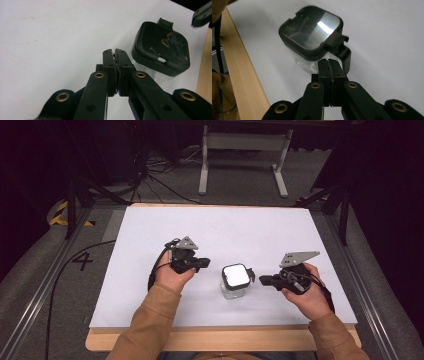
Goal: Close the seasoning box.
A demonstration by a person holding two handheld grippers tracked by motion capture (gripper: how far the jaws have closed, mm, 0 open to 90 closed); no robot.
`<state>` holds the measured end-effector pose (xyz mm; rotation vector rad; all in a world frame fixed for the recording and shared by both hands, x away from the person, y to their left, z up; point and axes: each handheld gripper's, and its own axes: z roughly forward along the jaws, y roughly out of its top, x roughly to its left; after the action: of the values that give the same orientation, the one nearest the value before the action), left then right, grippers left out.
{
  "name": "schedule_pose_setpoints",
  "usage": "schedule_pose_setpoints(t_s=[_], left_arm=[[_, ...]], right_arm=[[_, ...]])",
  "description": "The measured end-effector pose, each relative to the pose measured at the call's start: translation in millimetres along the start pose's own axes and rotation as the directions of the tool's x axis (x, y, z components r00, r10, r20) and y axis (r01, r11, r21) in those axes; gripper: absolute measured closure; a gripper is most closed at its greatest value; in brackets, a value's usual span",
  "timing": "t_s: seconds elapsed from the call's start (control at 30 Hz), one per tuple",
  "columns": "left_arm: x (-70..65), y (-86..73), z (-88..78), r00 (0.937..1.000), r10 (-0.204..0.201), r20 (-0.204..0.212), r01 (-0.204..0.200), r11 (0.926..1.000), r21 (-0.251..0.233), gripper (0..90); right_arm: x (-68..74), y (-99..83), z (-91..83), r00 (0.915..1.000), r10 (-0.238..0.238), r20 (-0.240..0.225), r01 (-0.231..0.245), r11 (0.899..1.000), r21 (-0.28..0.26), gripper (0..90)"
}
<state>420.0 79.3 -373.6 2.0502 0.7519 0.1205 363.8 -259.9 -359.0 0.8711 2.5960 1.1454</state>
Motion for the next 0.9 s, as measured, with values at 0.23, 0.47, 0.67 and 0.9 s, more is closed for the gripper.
schedule_pose_setpoints(t_s=[0.23, 0.47, 0.67, 0.9], left_arm=[[1.1, 2.7, -6.9, 0.9999, 0.011, -0.013, -0.011, 0.9997, -0.02, 86.5], [1.4, -2.9, -12.5, 0.9998, 0.002, -0.021, -0.002, 0.9999, -0.012, 85.9], [1.6, -9.5, -20.6, 0.9991, -0.011, -0.04, 0.011, 0.9998, -0.02, 85.6], [2.6, -17.0, -29.8, 0.9982, -0.029, -0.052, 0.028, 0.9994, -0.019, 86.7]], right_arm=[[-10.8, -15.1, 21.2, 0.9987, 0.021, -0.046, -0.019, 0.999, 0.047, 90.0], [-13.9, -14.1, 35.9, 0.9978, 0.013, -0.065, -0.008, 0.998, 0.068, 90.0], [-25.9, -11.4, 38.8, 0.9985, 0.034, -0.042, -0.032, 0.999, 0.04, 90.0], [-38.7, -9.9, 42.6, 0.9976, 0.07, 0.0, -0.07, 0.997, 0.014, 90.0]])
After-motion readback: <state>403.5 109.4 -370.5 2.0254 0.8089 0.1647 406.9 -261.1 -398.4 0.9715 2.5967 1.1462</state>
